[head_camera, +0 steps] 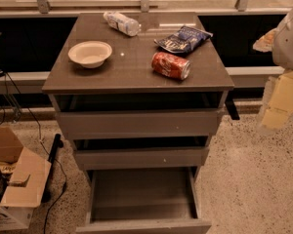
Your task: Close bottom drawer
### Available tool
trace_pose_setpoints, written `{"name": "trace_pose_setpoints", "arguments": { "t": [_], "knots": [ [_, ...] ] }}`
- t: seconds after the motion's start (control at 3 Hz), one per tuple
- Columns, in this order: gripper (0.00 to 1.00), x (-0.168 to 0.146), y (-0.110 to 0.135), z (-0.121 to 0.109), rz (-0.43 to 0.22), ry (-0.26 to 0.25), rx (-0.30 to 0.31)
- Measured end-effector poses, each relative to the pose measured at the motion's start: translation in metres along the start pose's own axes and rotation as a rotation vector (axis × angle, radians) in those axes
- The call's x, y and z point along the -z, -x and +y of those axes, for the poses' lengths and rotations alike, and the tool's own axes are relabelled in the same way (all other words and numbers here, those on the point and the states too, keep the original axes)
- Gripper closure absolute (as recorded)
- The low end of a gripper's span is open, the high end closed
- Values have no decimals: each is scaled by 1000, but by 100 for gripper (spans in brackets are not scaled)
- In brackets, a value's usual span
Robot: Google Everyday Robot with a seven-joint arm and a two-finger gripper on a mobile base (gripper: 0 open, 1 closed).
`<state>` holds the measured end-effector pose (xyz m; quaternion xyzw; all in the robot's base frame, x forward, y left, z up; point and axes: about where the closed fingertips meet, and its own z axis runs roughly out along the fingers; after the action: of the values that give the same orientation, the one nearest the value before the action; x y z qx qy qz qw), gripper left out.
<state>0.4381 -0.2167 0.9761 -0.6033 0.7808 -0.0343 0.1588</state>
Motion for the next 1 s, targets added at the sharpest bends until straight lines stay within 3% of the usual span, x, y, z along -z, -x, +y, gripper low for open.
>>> {"name": "trace_pose_setpoints", "arguments": {
  "t": [0.33,0.67,1.0],
  "knots": [
    [0,0,0,0,0,0,0],
    [15,2,1,0,-3,-9,1],
    [37,-12,1,9,-37,-4,10]
  ]
}}
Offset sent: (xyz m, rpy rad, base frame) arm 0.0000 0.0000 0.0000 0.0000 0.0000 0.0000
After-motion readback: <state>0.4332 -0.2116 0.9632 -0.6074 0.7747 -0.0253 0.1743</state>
